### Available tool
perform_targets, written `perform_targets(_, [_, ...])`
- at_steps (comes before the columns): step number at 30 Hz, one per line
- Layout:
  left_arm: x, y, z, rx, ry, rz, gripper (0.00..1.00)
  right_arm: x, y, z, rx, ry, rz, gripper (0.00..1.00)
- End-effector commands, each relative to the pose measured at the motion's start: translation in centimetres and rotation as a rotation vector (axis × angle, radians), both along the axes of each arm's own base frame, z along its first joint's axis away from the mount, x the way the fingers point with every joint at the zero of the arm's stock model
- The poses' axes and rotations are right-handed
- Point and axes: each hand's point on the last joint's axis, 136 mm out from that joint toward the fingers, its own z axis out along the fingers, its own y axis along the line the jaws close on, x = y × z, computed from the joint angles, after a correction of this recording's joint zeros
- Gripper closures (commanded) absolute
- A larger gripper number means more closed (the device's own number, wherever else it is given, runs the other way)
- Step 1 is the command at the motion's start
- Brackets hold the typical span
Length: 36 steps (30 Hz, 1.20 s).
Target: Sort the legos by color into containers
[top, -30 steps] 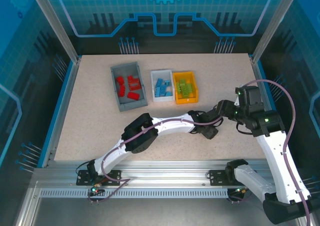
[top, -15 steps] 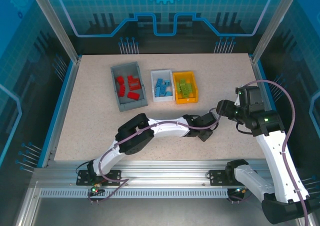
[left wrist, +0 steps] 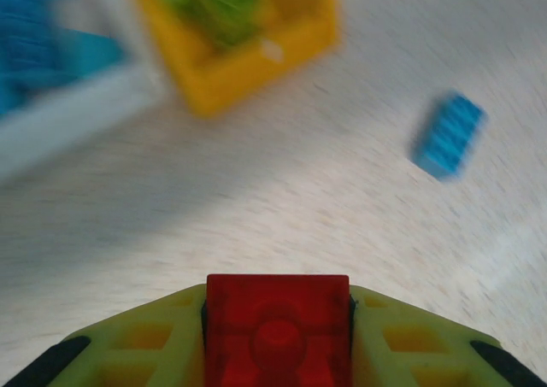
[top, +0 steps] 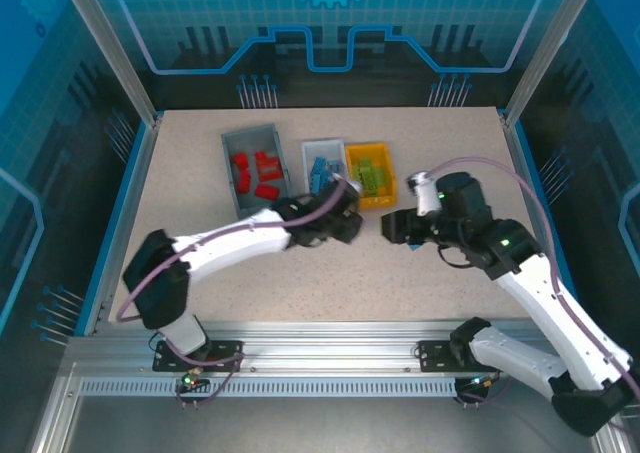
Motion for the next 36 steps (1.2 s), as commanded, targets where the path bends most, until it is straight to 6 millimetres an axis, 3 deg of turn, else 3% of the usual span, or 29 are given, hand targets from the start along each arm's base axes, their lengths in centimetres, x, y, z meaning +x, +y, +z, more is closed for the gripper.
perform_targets(1, [1.3,7.1,-0.4,0.050,0.069,0.161,0.65,1.1,4.6,2.4,0.021,-0.155,0.091,0.38])
perform_targets(5, [5.2,14.3,0.2,0.054,0.089,0.332,0.65,1.6,9.1,2.2,0.019,-0.170,0.142,0.38])
perform_targets(7, [7.1,16.8,0.0,0.048,0.098,0.393,0.65,1.8,10.8,2.0,0.017,-0.172,0.158,0.38])
perform_targets(13, [12.6,20.7,-1.9,0.060,0.133,0.507,0.65,2.7,14.5,0.2,0.008,-0.162,0.187,0.38])
perform_targets(18, [15.3,22.9,-4.4,0.170,0.167,0.584,0.65,3.3,15.8,0.2,0.014,-0.169,0.174,0.38])
perform_targets(24, [16.0,24.1,-7.0,0.254,0.204,0.639,0.60,3.7,15.0,-0.1,-0.008,-0.176,0.138,0.38])
perform_targets(29, [16.0,23.9,-7.2,0.253,0.216,0.640,0.48,4.5,12.7,-1.2,-0.036,-0.142,0.040,0.38])
perform_targets(32, [16.0,23.5,-6.0,0.239,0.195,0.633,0.39,5.4,10.1,-2.0,-0.052,-0.107,-0.061,0.36])
perform_targets(34, [15.9,23.0,-4.5,0.220,0.168,0.623,0.38,6.0,7.6,-2.9,-0.076,-0.067,-0.153,0.35])
perform_targets(36, [15.7,22.1,-2.3,0.188,0.125,0.607,0.39,6.7,3.8,-4.3,-0.113,-0.001,-0.299,0.34])
